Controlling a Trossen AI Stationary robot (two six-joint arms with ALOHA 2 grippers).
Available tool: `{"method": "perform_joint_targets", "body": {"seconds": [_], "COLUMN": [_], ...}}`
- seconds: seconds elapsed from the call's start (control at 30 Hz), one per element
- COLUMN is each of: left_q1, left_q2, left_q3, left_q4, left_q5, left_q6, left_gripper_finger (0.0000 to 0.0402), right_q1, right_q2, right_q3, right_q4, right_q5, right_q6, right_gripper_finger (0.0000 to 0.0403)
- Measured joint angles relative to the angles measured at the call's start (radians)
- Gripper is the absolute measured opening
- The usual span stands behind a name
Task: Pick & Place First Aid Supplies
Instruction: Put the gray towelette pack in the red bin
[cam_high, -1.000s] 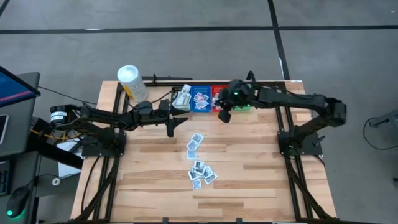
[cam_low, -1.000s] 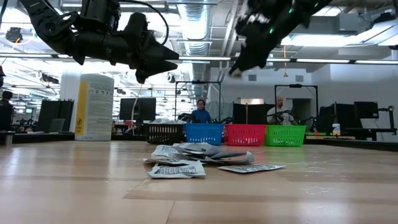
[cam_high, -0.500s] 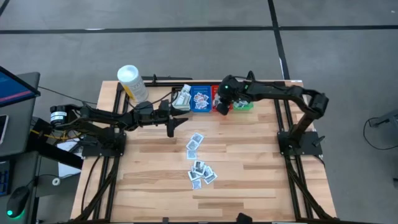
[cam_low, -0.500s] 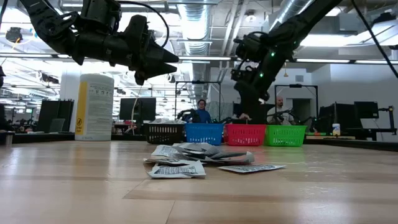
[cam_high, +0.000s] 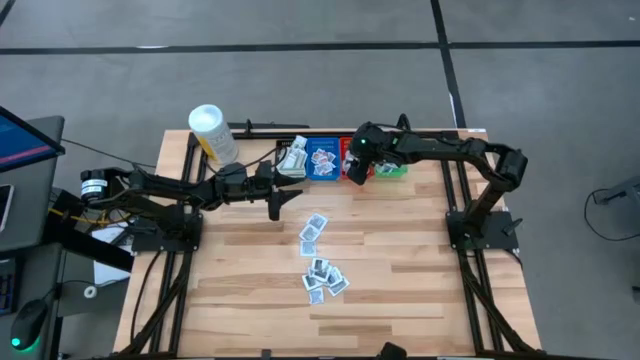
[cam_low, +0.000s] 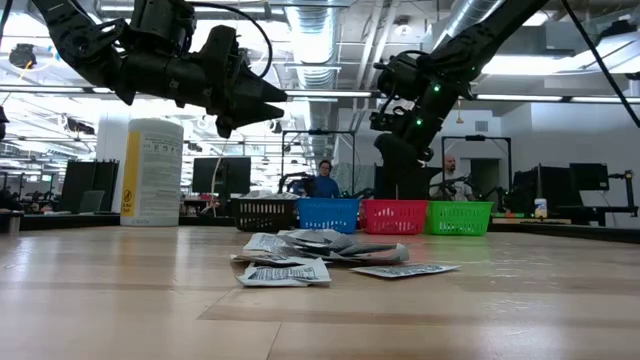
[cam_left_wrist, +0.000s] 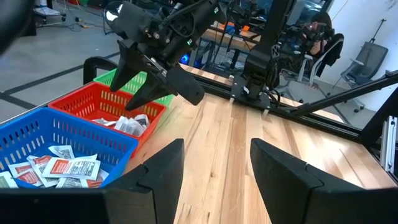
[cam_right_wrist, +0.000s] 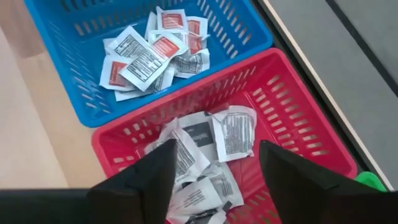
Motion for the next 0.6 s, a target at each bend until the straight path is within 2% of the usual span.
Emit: {"method": "perform_joint_targets", "body": {"seconds": [0.13, 0.33, 0.6], "left_q1": [0.0, 0.0, -0.005], "left_q2": [0.0, 0.0, 0.0], "left_q3": [0.0, 0.0, 0.0], "left_q4": [-0.006, -0.008, -0.045], "left_q5": [0.0, 0.0, 0.0], "left_q6": [0.0, 0.0, -0.042], "left_gripper_finger": [0.0186, 0.0186, 0.0186], "right_q1": [0.012, 0.062, 0.212], "right_q2": [0.0, 0.0, 0.0], "right_q3": [0.0, 0.0, 0.0], "right_q4": [0.0, -0.001, -0.002], "right_q5": [0.0, 0.0, -0.005], "right_q6": [0.022, -0.017, -0.062], "right_gripper_finger": [0.0235, 0.023, 0.0228]}}
